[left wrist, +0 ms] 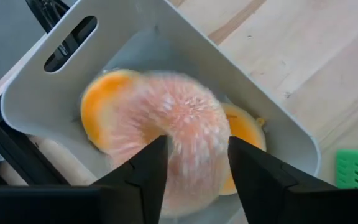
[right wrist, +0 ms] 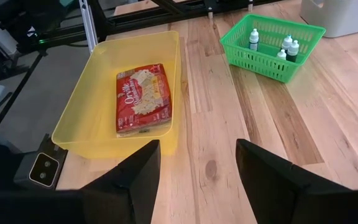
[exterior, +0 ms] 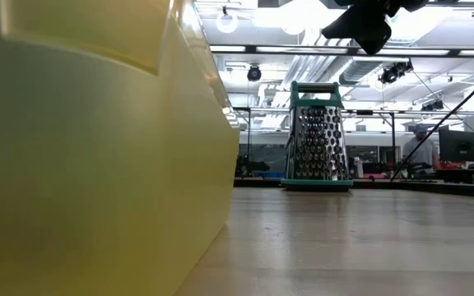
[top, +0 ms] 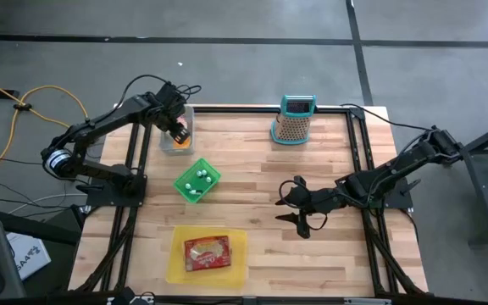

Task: Pick & Place Food Item
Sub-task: Put the pink and brown donut into the gray bin, then return to Home Position

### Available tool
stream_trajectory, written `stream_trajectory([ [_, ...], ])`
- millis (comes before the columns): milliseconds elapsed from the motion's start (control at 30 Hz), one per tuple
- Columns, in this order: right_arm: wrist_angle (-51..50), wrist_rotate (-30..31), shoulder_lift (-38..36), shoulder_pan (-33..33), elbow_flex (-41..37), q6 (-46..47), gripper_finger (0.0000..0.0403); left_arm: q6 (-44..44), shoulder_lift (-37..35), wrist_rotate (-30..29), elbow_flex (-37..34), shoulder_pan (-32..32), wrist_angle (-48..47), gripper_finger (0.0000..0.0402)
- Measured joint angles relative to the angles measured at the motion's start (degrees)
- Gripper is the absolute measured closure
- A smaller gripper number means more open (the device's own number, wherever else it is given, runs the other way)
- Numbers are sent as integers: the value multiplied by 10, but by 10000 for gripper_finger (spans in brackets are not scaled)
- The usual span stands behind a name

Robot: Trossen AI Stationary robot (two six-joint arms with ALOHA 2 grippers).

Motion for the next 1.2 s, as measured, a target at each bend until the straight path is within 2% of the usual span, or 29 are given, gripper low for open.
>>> stream_trajectory([
  [167,0,0,0,0,0,0,205,0,0,0,0,0,1,231],
  [767,0,0,0,0,0,0,205,0,0,-1,1,-2,8,231],
  [1000,0,0,0,0,0,0,205,3,0,-1,59,-27,-2,231],
  [1200,0,0,0,0,0,0,205,2,0,16,114,-85,-7,231],
])
